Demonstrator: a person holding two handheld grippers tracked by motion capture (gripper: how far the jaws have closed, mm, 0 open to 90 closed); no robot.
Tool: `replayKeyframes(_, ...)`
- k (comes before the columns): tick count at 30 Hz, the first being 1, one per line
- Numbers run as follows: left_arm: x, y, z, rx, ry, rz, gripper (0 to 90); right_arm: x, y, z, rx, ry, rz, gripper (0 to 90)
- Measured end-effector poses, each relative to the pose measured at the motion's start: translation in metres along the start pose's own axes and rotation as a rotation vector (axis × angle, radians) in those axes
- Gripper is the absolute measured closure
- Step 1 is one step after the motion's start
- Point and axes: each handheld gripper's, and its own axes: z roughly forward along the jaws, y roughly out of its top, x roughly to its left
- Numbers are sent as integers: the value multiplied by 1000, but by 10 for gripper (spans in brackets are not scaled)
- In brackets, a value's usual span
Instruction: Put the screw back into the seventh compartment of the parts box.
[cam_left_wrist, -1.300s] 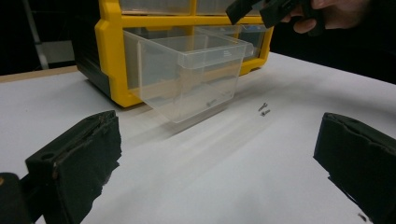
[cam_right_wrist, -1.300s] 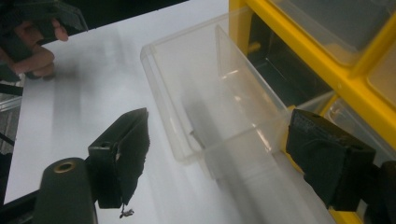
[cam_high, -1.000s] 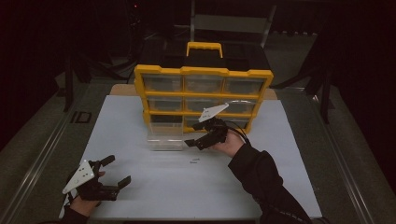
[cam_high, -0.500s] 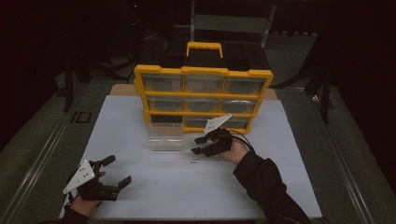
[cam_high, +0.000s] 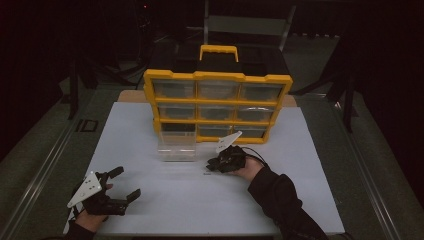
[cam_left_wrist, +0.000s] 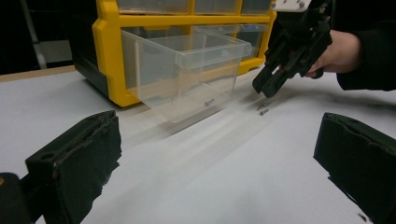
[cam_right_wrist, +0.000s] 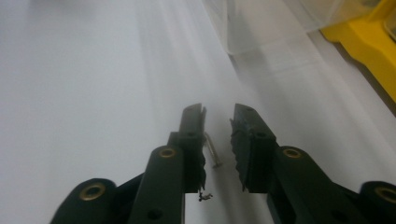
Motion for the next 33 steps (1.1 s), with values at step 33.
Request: replayKeyframes(33,0,0,0,-1,-1,-2,7,-2,0,4,48,-44,4,880)
